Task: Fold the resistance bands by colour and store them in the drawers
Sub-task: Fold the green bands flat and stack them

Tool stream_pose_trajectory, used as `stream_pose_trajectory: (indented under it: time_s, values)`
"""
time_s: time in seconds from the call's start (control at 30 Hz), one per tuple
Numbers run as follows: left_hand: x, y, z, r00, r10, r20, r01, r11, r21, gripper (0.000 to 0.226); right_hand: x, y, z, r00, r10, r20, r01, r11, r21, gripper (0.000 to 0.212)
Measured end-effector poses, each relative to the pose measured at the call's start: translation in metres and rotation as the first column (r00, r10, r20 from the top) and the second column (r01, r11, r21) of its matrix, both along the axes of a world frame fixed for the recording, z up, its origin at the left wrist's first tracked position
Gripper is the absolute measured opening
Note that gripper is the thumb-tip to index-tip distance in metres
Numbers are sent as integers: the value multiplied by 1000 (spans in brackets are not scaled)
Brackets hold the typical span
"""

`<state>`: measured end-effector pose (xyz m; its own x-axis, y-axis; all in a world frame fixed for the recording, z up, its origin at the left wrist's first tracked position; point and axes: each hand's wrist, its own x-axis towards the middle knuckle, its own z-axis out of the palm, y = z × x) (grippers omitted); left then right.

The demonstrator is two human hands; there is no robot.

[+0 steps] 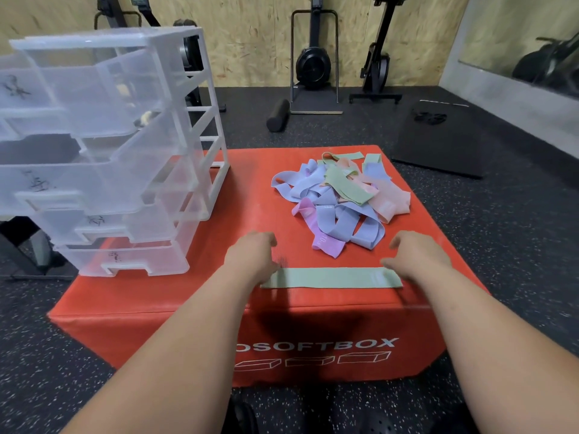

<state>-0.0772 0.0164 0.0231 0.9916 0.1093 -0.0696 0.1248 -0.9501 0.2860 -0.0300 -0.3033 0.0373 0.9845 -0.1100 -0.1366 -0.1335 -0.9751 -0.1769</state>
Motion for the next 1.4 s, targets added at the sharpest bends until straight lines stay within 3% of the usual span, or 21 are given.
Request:
stream_pose_trajectory:
  time_s: [0.17, 0.5, 0.63, 0.73, 0.8, 0.9, 1.03, 1.17, 1.27, 1.4]
  values:
    - [5, -9, 15, 991, -126, 36, 131, 976, -171, 55, 20, 21, 7, 984, 39, 172, -92, 946, 311, 41]
    - [41, 4, -23, 978, -195, 69, 202, 972, -123, 48, 100, 50, -30, 988, 9, 153, -46, 969, 245, 68]
    - [60, 9, -31, 972, -205, 112, 218, 969, -119, 44, 121, 62, -29, 991, 3, 135, -30, 980, 198, 63]
    - [69, 10, -33, 971, -207, 121, 221, 968, -117, 42, 128, 61, -32, 976, -22, 216, -25, 976, 216, 52]
    - [72, 8, -32, 971, -202, 127, 218, 968, -121, 41, 127, 59, -30, 948, -40, 315, -36, 972, 231, 43]
    - [74, 3, -27, 968, -195, 159, 217, 966, -139, 39, 117, 56, -16, 879, -14, 476, -102, 971, 218, 46]
    - [68, -8, -18, 952, -190, 239, 235, 956, -174, 35, 96, 47, 7, 713, 99, 694, -250, 961, 120, 20]
    - [57, -20, -9, 933, -169, 317, 258, 928, -267, 35, 68, 42, 26, 600, 163, 783, -327, 943, 54, 9]
    - [45, -31, 0, 908, -148, 392, 297, 888, -350, 37, 47, 40, 36, 619, 156, 770, -388, 913, 127, 9]
    - [30, -45, 7, 884, -139, 446, 353, 824, -444, 42, 17, 40, 44, 798, 130, 588, -471, 744, 474, 11]
